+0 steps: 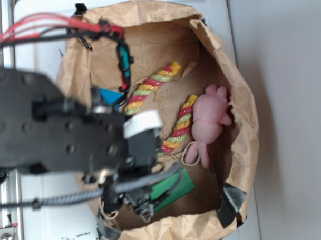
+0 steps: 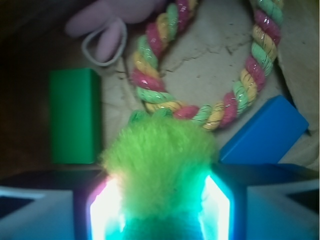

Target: Grab the green animal.

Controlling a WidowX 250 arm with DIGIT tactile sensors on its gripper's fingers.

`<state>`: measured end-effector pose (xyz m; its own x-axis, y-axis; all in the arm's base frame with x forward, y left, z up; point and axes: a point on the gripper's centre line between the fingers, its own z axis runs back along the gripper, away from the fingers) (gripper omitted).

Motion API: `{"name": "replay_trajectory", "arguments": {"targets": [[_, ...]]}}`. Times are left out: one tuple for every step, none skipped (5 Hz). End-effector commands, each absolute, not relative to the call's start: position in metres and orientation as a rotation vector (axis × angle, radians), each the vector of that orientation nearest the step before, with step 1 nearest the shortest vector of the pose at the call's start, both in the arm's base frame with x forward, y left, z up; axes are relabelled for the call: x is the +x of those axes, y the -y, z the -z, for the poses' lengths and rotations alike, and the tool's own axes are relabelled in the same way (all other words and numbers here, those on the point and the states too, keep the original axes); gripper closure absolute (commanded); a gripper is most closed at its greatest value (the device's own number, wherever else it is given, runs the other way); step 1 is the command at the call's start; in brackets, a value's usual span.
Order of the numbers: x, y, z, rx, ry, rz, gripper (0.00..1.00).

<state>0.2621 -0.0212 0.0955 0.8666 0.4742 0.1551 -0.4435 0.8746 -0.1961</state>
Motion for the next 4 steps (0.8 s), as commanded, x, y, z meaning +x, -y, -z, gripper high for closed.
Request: {"name": "replay_trajectory", "arguments": {"targets": [[0.293,0.009,-0.129,-0.171,0.270,-0.470,1.00],[0.298,0.009,-0.137,-0.137,0.314,-0.437,1.00],[0.293,0.005,-0.148,-0.125,0.344,-0.417,1.00],[0.294,-0.013,-0.156,-0.070,0.356,-0.410,1.00]]}}
